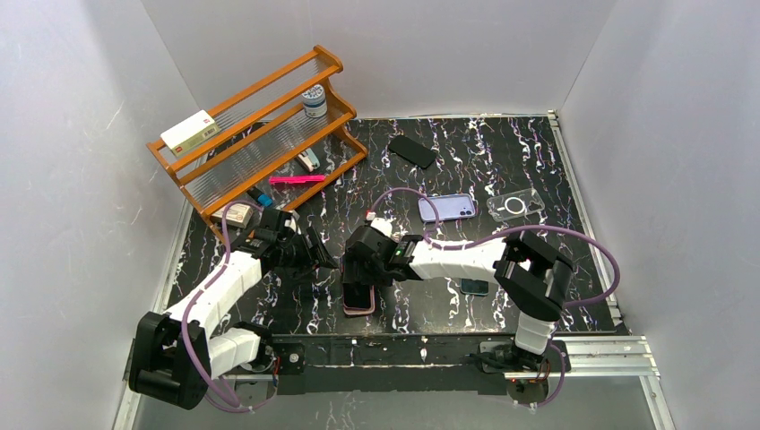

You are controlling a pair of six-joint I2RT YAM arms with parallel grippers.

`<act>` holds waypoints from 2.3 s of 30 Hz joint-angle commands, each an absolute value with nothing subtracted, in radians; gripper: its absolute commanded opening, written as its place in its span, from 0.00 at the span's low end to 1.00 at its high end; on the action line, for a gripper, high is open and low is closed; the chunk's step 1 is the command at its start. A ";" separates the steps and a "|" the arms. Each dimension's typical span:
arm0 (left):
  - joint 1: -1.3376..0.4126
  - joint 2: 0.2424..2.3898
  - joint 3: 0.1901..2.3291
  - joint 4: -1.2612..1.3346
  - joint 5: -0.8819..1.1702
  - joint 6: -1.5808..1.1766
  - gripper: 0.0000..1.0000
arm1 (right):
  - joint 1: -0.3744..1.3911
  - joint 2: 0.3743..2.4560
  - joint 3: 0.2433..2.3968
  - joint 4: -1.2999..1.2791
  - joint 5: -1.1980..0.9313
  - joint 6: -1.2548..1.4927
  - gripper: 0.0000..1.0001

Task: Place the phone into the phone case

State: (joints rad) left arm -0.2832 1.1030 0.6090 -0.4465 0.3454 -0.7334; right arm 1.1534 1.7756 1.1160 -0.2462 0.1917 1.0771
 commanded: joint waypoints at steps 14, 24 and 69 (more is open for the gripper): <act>-0.277 1.085 0.557 -0.427 0.441 -0.745 0.63 | 1.169 1.733 1.180 -0.298 0.211 1.065 0.86; -0.276 1.107 0.533 -0.391 0.497 -0.757 0.49 | 1.168 1.587 1.067 -0.261 0.227 1.023 0.65; -0.375 1.158 0.403 -0.214 0.536 -0.942 0.30 | 1.049 1.599 0.804 -0.027 -0.042 1.032 0.43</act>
